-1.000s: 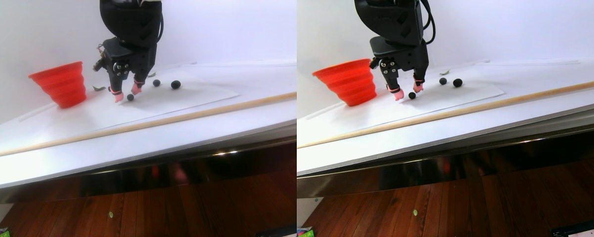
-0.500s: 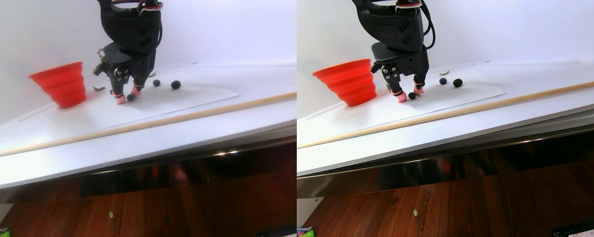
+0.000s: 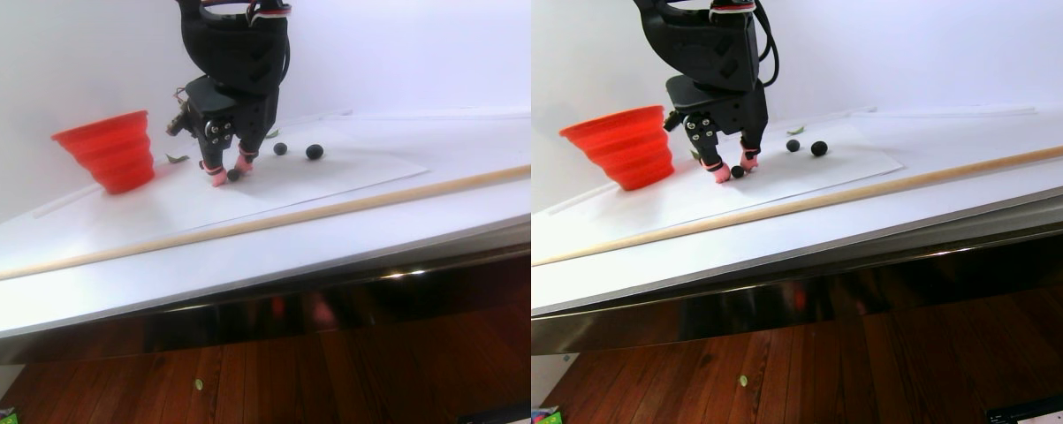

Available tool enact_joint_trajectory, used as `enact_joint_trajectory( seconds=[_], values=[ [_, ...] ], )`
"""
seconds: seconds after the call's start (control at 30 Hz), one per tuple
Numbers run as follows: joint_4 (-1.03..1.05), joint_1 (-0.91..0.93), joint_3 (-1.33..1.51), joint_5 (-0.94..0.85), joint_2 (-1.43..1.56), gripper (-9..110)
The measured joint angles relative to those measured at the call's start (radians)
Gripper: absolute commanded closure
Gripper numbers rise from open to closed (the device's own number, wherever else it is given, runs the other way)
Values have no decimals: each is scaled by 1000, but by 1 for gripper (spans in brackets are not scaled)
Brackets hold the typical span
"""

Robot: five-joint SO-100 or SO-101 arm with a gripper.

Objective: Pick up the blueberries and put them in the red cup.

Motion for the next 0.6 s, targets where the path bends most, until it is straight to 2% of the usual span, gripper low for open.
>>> enact_joint_trajectory(
  seconds=[0.6],
  values=[
    [63,0,6,-5,32,88]
  ],
)
